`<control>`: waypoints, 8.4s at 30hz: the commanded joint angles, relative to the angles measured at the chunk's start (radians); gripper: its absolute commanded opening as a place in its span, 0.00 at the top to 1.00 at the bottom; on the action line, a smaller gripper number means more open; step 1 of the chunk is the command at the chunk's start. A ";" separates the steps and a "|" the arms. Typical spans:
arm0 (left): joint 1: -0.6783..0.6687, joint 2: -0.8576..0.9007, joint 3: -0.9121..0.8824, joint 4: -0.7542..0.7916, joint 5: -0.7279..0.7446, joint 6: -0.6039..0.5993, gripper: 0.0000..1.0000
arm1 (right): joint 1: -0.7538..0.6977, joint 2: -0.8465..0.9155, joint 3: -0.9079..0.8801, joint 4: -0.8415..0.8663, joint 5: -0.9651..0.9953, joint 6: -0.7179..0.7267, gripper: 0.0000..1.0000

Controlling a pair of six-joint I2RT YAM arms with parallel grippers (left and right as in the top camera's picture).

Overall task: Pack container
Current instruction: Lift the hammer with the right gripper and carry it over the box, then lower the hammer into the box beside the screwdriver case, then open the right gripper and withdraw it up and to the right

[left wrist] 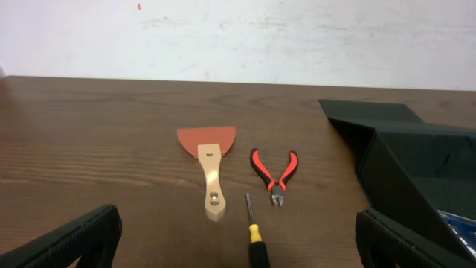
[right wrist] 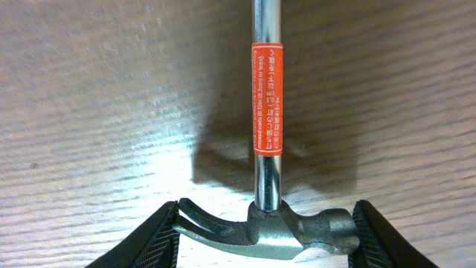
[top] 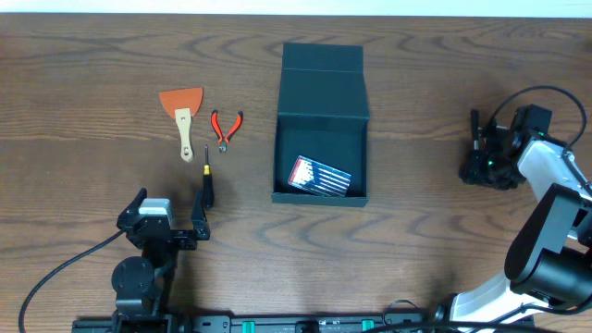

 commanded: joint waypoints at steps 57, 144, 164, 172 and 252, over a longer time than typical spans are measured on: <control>-0.003 -0.006 -0.006 0.000 0.006 0.014 0.01 | 0.720 0.002 0.488 -0.330 -0.026 -0.061 0.92; -0.003 -0.006 -0.006 0.000 0.006 0.014 0.01 | 0.854 0.008 0.236 -0.296 -0.042 -0.127 0.66; -0.003 -0.006 -0.006 0.000 0.006 0.014 0.01 | 0.855 0.027 0.191 -0.222 -0.042 -0.119 0.71; -0.003 -0.006 -0.006 0.000 0.006 0.014 0.01 | 0.855 0.027 0.153 -0.167 -0.071 -0.116 0.70; -0.003 -0.006 -0.006 0.000 0.006 0.014 0.01 | 0.298 0.026 0.826 -0.561 0.505 0.422 0.01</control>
